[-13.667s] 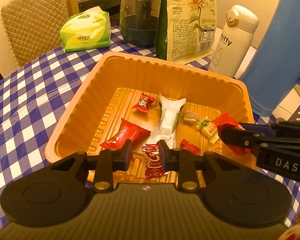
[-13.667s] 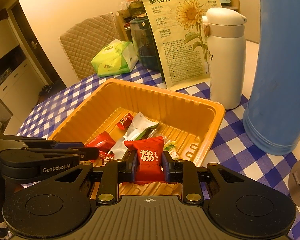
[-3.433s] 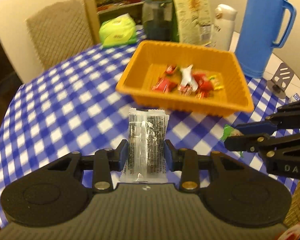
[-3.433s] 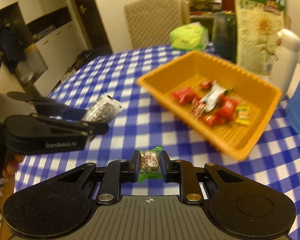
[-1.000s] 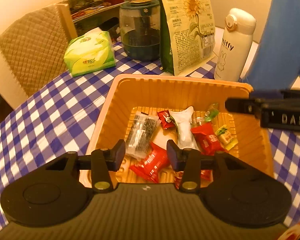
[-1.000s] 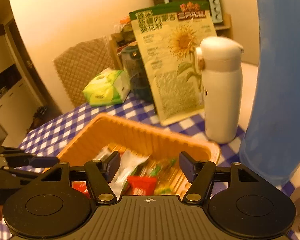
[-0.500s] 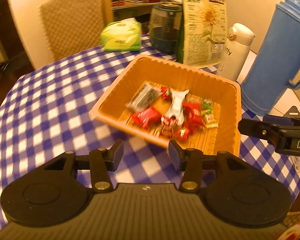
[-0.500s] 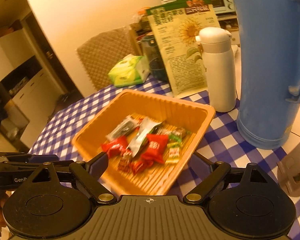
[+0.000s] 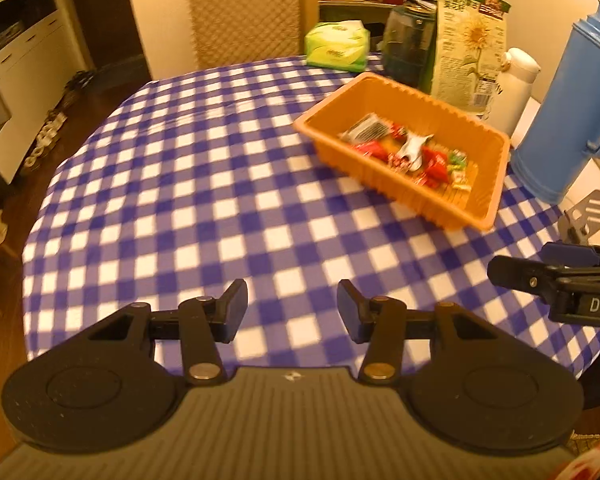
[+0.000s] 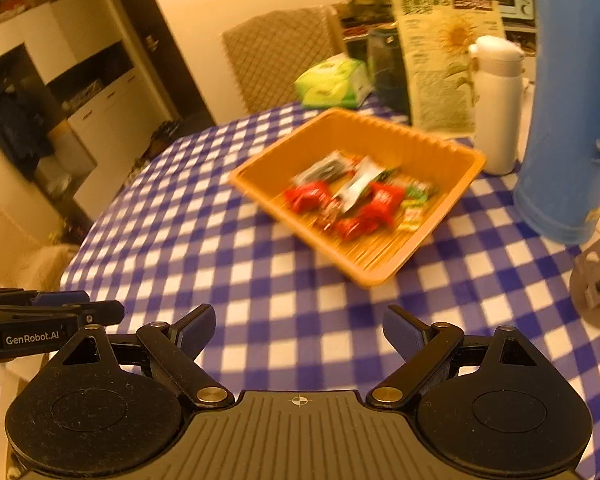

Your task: Organize snacks

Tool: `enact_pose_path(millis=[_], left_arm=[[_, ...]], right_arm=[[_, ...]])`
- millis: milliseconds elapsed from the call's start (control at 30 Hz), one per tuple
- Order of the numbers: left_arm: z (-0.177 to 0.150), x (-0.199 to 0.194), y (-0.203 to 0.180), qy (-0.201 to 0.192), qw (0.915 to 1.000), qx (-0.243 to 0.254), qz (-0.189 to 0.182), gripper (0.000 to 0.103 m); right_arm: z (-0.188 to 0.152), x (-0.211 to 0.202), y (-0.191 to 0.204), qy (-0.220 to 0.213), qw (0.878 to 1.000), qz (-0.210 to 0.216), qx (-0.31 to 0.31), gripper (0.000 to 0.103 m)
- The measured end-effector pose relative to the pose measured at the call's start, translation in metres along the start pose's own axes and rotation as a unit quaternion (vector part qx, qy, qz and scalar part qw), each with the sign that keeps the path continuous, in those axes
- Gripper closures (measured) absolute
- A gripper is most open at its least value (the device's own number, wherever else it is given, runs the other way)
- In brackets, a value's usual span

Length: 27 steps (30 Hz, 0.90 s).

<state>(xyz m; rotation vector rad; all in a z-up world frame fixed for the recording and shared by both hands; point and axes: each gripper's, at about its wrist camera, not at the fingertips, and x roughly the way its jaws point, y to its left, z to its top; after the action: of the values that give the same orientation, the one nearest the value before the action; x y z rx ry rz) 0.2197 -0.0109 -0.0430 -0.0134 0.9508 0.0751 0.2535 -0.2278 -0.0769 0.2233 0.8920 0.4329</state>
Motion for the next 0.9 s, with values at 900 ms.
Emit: enact_pose_path(millis=[900], left_arm=[[-0.104,-0.082,0.103,0.009,0.999,0.006,-0.043,0.056]], right_arm=[[-0.101,-0.033,0.159,0.038,0.998,-0.041,-0.016,0.013]])
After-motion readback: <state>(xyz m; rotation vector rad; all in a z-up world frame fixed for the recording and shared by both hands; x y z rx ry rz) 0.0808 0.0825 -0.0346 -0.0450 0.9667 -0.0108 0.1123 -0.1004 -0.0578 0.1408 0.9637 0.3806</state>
